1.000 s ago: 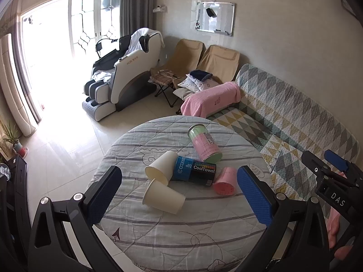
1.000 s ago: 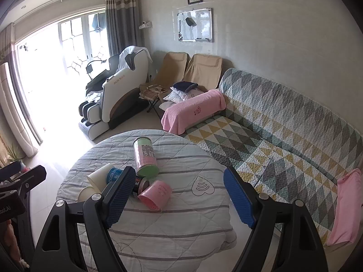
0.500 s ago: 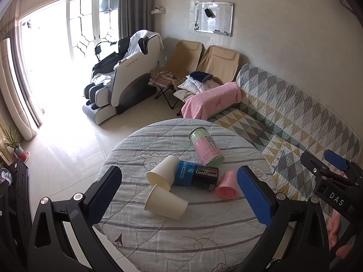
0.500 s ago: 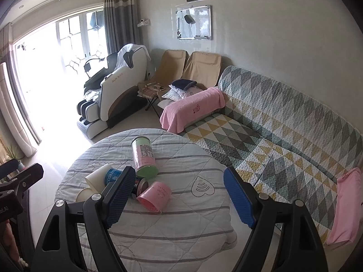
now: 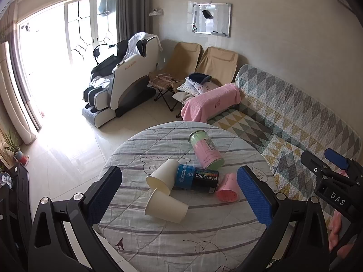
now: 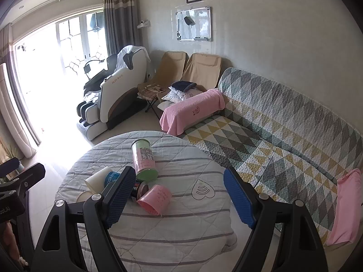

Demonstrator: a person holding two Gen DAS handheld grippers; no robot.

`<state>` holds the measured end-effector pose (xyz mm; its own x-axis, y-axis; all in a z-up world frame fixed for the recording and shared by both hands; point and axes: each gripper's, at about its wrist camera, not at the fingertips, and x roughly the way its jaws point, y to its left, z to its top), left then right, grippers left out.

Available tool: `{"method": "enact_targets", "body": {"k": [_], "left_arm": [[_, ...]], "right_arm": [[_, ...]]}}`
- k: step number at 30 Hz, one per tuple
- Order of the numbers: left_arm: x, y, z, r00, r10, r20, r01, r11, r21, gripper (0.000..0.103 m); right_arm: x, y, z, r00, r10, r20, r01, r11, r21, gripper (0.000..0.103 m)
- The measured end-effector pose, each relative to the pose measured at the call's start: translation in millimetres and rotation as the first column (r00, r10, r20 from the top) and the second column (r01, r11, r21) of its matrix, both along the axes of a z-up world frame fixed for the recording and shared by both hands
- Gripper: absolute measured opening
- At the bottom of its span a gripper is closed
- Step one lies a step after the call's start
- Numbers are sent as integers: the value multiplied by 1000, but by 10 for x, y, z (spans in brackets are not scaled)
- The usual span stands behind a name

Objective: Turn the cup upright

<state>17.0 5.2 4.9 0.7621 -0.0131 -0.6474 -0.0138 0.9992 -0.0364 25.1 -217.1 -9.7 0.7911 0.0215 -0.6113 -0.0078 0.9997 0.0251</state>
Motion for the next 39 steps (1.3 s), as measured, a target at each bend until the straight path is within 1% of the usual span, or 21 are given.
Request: {"method": "enact_targets", "body": {"k": [19, 23, 24, 26, 33, 37, 39], "left_arm": [[39, -12, 49, 1000, -2, 5, 2, 1000, 1, 103], [132, -12, 80, 1000, 0, -14, 0, 1000, -1, 103], [109, -29, 130, 1000, -2, -19, 2, 1000, 0, 103], [136, -32, 134, 999, -3, -37, 3, 1000, -4, 103], [323, -50, -50, 992, -9, -125, 8, 1000, -11, 103], [280, -28, -334, 985, -13, -171, 8, 1000, -27, 103], [290, -34, -416, 981, -15, -192, 9, 1000, -30, 103]], "right_arm": [[-8, 51, 24, 1000, -3, 12, 3, 1000, -11, 81], [17, 63, 14, 1000, 0, 4, 0, 1000, -7, 81], [28, 68, 5, 1000, 1, -2, -1, 1000, -5, 81], [65, 77, -20, 1000, 3, -22, -3, 1000, -4, 81], [163, 58, -152, 995, 1, -98, -1, 1000, 0, 81], [207, 67, -266, 988, 3, -155, -4, 1000, -3, 81], [225, 73, -321, 984, 5, -181, -6, 1000, -5, 81]]}}
